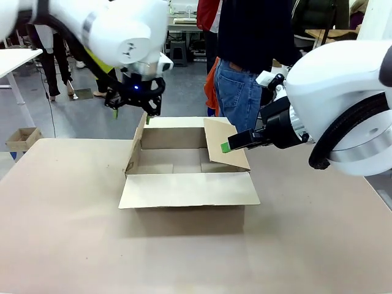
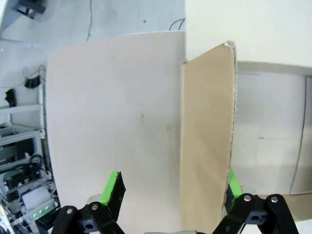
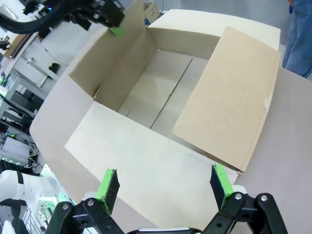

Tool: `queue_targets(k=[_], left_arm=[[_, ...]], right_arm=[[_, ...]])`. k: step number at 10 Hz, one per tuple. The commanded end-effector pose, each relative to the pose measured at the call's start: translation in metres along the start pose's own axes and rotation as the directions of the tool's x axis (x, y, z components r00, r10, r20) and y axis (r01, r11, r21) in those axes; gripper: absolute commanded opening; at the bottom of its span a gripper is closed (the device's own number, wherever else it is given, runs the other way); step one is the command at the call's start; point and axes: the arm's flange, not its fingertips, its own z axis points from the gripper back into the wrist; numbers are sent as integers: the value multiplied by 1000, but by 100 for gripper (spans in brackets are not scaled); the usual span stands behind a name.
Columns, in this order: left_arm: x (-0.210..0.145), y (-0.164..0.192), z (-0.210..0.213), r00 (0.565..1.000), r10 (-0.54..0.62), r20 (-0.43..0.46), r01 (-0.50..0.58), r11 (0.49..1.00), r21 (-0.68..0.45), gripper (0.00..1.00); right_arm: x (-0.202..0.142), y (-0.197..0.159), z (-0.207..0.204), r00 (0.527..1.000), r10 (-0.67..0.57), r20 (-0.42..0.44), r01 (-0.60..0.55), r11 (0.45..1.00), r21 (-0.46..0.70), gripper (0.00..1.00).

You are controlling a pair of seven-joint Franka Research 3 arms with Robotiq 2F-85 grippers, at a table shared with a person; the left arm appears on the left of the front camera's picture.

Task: Pack the gift set into the box.
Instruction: Place both hands on the side flaps of the Package Box and spread them outward.

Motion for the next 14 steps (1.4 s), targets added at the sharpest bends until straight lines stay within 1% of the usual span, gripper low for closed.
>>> queue_targets(k=[1,2,4,5,6,7,8,9,10,11,12,13,14], left_arm=[[-12,43,-14,1000,10,2,-9,995,-103,100],[-14,64,-20,1000,-6,-18,4,988,-156,100],[-21,111,-37,998,12,-54,-25,968,-250,100],[-26,137,-47,998,14,-55,-31,948,-316,100],[-27,169,-62,998,-17,-56,-8,907,-420,100],[-31,193,-79,994,-89,-63,43,851,-523,100],[-36,208,-101,978,-198,-64,117,778,-618,100],[-39,217,-128,959,-275,-73,145,693,-706,100],[-43,223,-158,938,-339,-71,148,579,-802,100],[-35,193,-99,993,-112,-41,64,793,-606,100],[-35,193,-99,993,-112,-41,64,793,-606,100],[-35,193,-99,993,-112,-41,64,793,-606,100],[-35,193,-99,993,-112,-41,64,793,-606,100]], right_arm=[[1,2,4,1000,-12,0,12,1000,-11,100],[1,2,4,1000,-12,0,12,1000,-11,100],[1,2,4,1000,-12,0,12,1000,-11,100],[1,2,4,1000,-12,0,12,1000,-11,100],[1,2,4,1000,-12,0,12,1000,-11,100],[1,2,4,1000,-12,0,12,1000,-11,100],[1,2,4,1000,-12,0,12,1000,-11,100],[1,2,4,1000,-12,0,12,1000,-11,100],[1,2,4,1000,-12,0,12,1000,-11,100],[1,2,4,1000,-12,0,12,1000,-11,100],[0,0,1,1000,1,2,-1,1000,-1,100],[21,18,3,995,60,-76,-65,996,-55,100],[62,40,-10,980,78,-181,-101,988,-120,100]])
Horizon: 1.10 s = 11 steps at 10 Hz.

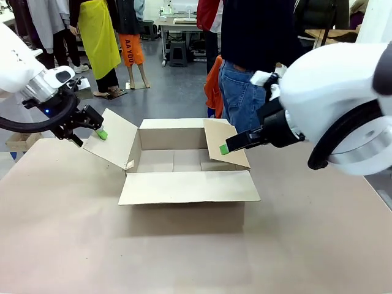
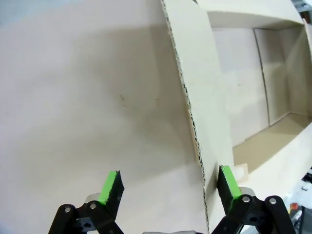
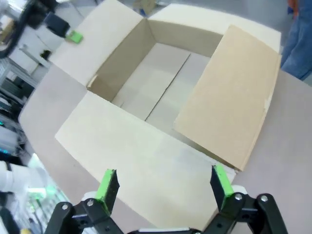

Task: Pack the gift set into the box.
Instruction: Place both hands on the side flaps of the Package Box and spread them outward.

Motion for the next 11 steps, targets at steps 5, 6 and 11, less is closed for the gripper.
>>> queue_targets(k=[5,6,11], left_arm=[[-2,-3,3,1000,21,-6,-21,999,31,100],[-2,-3,3,1000,21,-6,-21,999,31,100],[-2,-3,3,1000,21,-6,-21,999,31,100]], right_arm=[[142,66,-45,907,-155,-391,-20,913,-408,100],[128,58,-34,968,-61,-244,-21,948,-317,100],[172,91,-116,885,10,-465,-265,833,-486,100]])
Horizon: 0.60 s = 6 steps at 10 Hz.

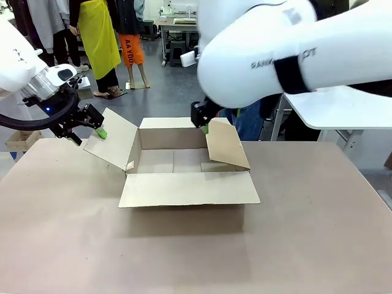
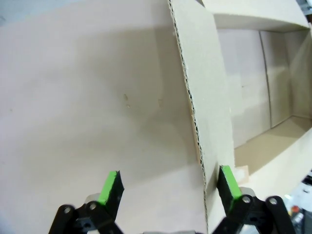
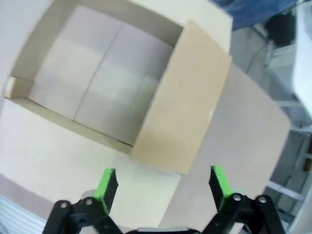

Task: Pack the gift set into the box.
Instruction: Place both hands on the side flaps of the Package Box and spread them outward.

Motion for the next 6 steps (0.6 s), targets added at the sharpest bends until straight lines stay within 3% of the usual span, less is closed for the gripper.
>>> queue_targets(k=[1,3,6], left_arm=[[-2,-1,2,1000,10,-4,-10,1000,12,100],[-2,-1,2,1000,10,-4,-10,1000,12,100],[-2,-1,2,1000,10,-4,-10,1000,12,100]], right_arm=[[78,26,-41,996,3,-93,-5,1000,-13,100],[97,34,-90,990,-77,-118,73,997,-40,100],[96,27,-140,966,-209,-152,174,961,-213,100]])
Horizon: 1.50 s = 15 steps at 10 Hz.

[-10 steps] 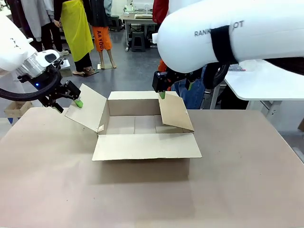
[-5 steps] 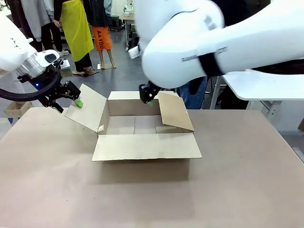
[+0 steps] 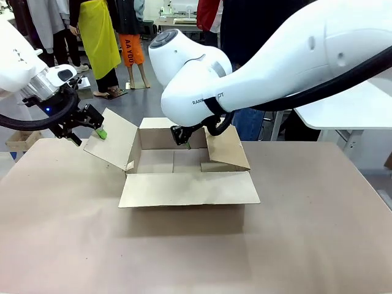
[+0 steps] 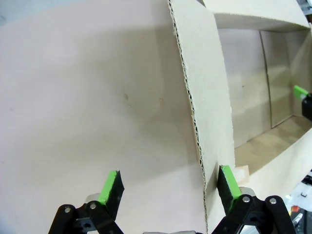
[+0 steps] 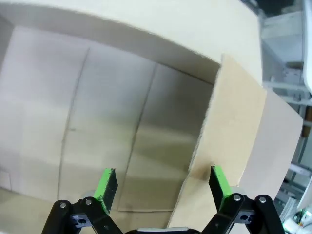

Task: Pack the gift set into the box.
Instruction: Place both hands on the side flaps of the Package Box and spread them outward.

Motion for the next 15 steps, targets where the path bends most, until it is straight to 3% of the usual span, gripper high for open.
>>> queue_targets(k=[1,4,9,12,15], left_arm=[[-2,-1,2,1000,9,-3,-9,1000,12,100],[-2,-1,2,1000,9,-3,-9,1000,12,100],[-2,-1,2,1000,9,-3,-9,1000,12,100],[-2,-1,2,1000,9,-3,-9,1000,12,100],[-2,-1,2,1000,9,-3,-9,1000,12,100]], right_arm=[[-3,-1,9,996,-94,-6,93,987,-128,100],[-13,-20,8,990,-143,-10,136,962,-236,100],[-43,-80,30,978,-210,-9,198,936,-290,100],[-63,-124,35,970,-241,-3,235,947,-218,100],[-101,-182,23,960,-280,6,280,960,11,100]])
